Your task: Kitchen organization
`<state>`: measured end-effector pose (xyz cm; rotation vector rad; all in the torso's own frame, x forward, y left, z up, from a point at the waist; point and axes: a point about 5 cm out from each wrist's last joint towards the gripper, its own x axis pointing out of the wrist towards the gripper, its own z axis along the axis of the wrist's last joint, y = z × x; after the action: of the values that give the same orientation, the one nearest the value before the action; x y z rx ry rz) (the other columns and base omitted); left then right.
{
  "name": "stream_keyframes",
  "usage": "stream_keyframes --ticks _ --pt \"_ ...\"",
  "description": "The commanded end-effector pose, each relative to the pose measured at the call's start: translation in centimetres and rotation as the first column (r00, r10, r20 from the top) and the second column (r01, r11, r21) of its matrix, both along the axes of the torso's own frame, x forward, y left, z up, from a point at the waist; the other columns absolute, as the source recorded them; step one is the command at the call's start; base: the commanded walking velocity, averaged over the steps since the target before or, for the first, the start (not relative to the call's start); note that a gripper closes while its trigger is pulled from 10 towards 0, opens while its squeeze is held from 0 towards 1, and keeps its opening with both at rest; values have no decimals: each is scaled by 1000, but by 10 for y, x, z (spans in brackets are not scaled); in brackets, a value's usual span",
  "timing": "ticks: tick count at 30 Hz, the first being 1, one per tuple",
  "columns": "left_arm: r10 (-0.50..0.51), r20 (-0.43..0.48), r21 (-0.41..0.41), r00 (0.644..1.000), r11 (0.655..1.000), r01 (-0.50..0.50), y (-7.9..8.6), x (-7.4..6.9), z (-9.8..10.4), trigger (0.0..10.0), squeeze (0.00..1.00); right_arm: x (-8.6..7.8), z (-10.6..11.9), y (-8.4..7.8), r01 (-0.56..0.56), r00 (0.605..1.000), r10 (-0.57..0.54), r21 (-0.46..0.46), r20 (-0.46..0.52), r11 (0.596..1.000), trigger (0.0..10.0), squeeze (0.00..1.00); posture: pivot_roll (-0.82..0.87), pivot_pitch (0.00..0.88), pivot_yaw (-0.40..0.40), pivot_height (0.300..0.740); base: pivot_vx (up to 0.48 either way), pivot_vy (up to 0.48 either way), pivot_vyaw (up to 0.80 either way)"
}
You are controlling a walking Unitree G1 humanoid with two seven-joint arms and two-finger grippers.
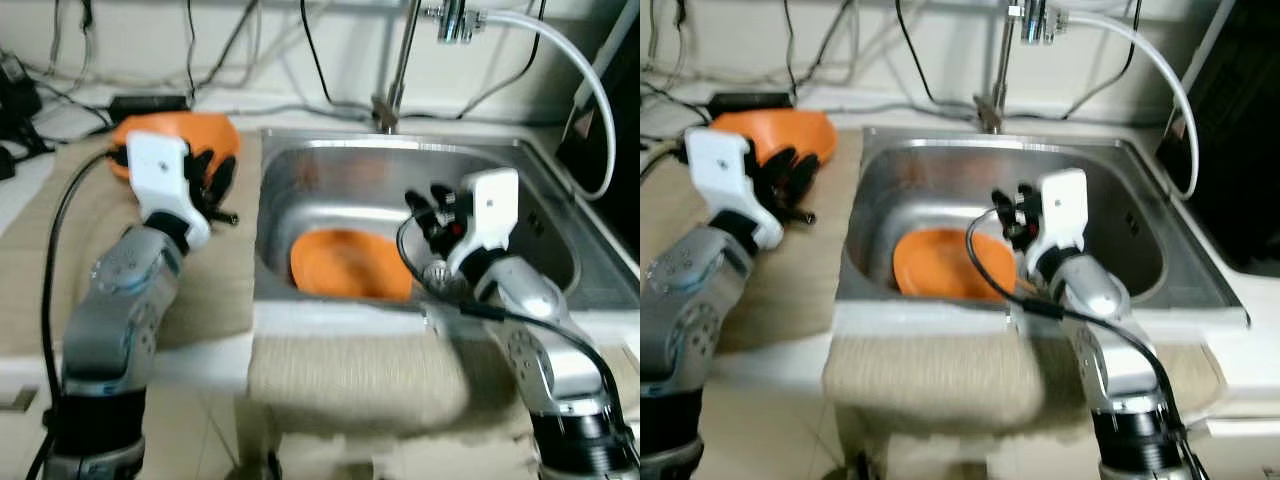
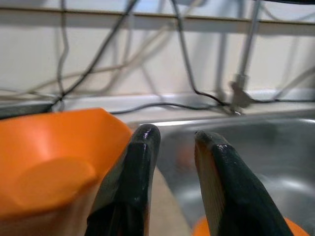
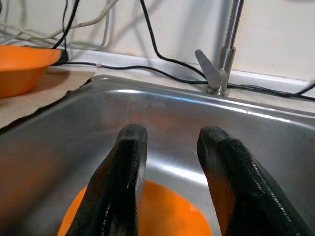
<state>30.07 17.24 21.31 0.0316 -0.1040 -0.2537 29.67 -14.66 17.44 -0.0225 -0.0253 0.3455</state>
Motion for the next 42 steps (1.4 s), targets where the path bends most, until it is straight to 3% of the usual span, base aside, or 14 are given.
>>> stream_keyframes --ticks 1,12,25,34,39,42 --pt "-9 19 0 1000 1000 9 -1 -2 5 10000 0 1 2 -1 -9 1000 9 -8 -2 1000 10000 0 -65 0 -44 740 0 0 0" --pt "-31 7 12 999 999 31 -12 -5 1 10000 0 -1 -9 -2 -21 999 20 -18 -46 1000 10000 0 -67 0 -41 740 0 0 0" --pt "-33 6 35 999 999 33 -13 -6 -1 10000 0 -2 -11 -5 -9 999 8 -17 -48 1000 10000 0 -66 0 -37 740 0 445 0" --pt "-35 -1 55 999 998 35 -14 -7 -3 10000 0 1 2 -9 61 997 -63 39 47 997 10000 0 -66 0 -37 740 0 446 0" --pt "-16 25 141 1000 990 13 -17 -5 -2 10000 0 2 4 -10 72 995 -74 38 66 997 10000 0 -65 0 -36 740 0 -192 0" --pt "-4 8 82 1000 997 3 -18 -5 -4 10000 0 2 4 -10 75 994 -77 34 71 997 10000 0 -66 0 -35 740 0 -340 0"
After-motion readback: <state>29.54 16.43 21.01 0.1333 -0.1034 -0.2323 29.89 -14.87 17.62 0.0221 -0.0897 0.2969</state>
